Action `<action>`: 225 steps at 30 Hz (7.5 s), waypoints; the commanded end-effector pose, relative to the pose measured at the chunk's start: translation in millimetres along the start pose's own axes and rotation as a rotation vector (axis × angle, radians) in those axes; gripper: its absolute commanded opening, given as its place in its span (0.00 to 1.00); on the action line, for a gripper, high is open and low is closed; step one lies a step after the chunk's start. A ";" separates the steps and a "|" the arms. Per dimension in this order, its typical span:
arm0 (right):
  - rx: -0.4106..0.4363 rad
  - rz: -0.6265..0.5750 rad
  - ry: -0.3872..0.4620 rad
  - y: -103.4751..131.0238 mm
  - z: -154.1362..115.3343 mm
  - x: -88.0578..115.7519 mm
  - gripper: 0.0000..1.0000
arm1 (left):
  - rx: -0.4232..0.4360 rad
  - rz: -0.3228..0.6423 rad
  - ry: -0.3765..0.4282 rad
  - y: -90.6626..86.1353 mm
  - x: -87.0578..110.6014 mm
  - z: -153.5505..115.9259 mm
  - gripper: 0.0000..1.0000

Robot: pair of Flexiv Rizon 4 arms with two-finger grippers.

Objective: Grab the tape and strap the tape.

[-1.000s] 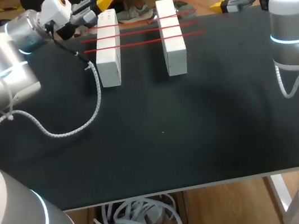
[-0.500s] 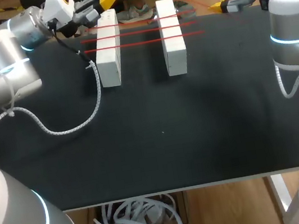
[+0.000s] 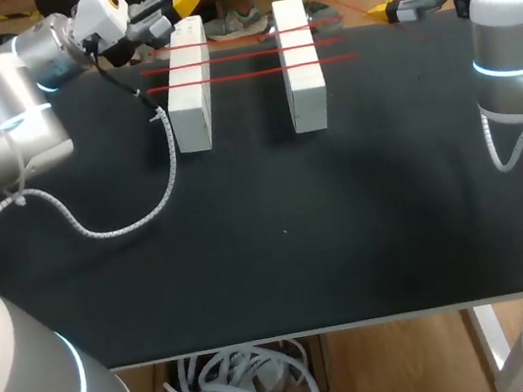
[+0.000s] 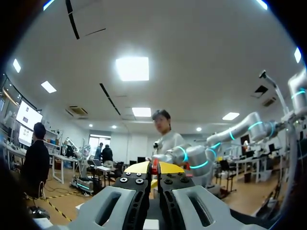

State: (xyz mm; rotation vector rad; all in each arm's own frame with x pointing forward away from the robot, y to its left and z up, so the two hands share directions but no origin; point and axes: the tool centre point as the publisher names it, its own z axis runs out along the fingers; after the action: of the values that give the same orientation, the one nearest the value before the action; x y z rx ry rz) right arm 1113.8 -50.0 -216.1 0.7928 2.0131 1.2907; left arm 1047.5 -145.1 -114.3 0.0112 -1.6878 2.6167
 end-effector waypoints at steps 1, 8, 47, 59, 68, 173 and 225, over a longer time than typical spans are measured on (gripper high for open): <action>0.000 0.000 0.000 0.0 0.0 0.0 1.00 | 0.000 0.006 -0.004 -0.3 2.0 0.3 0.00; 0.000 0.000 0.000 0.0 0.0 0.0 1.00 | 0.010 0.010 0.027 -0.9 3.7 0.9 0.00; 0.080 0.773 -0.103 61.1 -51.7 44.0 1.00 | 0.010 0.010 0.027 -0.9 3.7 0.9 0.00; 0.071 0.819 -0.119 63.1 -52.7 44.3 1.00 | 0.010 0.010 0.027 -0.9 3.7 0.9 0.00; -0.189 1.426 -0.253 68.5 -78.7 53.2 1.00 | 0.010 0.010 0.027 -0.9 3.7 0.9 0.00; -0.552 1.852 -0.261 31.0 -68.1 47.4 0.10 | 0.010 0.010 0.027 -0.9 3.7 0.9 0.00; -0.540 1.813 -0.250 31.9 -65.9 47.1 0.00 | -0.853 0.062 -0.082 32.3 6.7 3.9 0.00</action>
State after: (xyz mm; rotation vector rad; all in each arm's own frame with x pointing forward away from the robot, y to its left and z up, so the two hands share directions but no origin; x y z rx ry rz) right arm 1039.2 -39.1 -173.4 2.4114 0.1982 2.1571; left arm 1044.7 -159.1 -148.8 0.0278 -2.5161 1.9755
